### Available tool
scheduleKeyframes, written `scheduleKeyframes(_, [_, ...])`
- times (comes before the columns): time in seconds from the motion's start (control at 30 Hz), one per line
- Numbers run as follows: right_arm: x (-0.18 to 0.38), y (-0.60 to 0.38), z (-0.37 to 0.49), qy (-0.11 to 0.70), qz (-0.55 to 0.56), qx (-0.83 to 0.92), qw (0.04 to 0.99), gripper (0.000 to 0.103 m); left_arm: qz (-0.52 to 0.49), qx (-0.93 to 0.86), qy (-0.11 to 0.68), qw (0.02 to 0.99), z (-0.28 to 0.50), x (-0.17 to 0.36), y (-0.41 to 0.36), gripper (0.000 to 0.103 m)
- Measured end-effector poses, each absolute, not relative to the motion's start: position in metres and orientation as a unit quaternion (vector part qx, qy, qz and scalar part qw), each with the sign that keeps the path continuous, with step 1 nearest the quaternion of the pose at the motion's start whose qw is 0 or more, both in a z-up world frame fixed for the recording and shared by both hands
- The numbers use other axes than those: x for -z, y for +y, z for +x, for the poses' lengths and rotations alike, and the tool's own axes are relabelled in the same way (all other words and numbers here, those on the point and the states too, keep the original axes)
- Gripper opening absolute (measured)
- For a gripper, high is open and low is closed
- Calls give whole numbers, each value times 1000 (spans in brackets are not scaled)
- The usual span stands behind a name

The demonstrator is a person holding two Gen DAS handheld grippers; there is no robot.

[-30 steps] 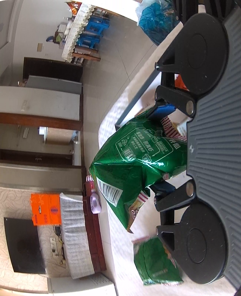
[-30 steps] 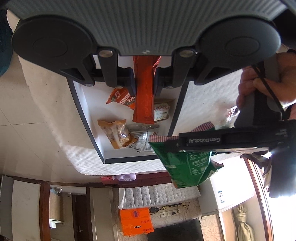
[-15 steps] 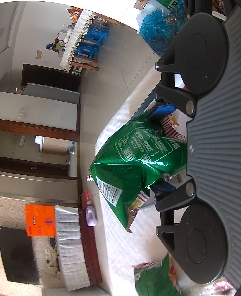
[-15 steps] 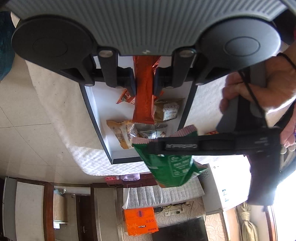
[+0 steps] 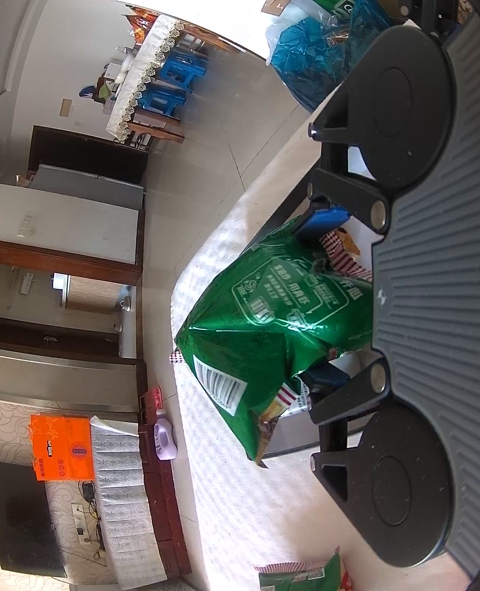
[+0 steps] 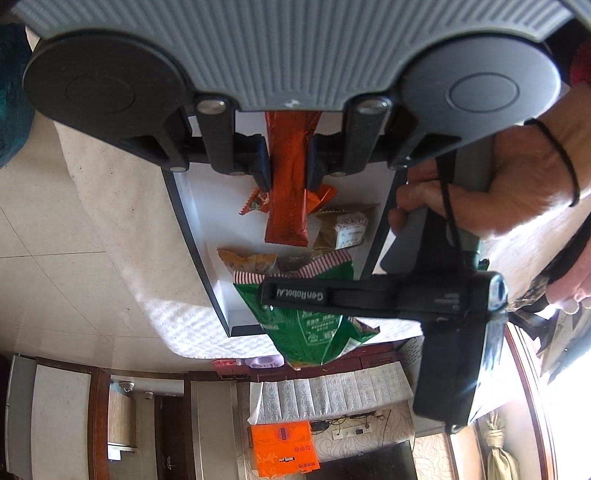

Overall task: Organize snacks
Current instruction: 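Lower the green chip bag and red candy bar into the box and open both grippers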

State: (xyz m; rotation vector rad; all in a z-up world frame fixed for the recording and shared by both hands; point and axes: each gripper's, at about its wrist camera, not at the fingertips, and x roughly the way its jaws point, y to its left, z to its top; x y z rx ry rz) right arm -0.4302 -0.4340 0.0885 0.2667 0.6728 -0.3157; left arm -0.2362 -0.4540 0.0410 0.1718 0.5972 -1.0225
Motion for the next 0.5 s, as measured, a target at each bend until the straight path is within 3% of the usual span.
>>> scheduleKeyframes(0.3, [-86, -431, -426, 329, 128, 150, 923, 23, 88, 478, 269, 831, -242, -45, -453, 89])
scheduleKeyframes(0.5, [-85, -430, -420, 334, 120, 150, 923, 23, 90, 476, 262, 835, -245, -49, -446, 91])
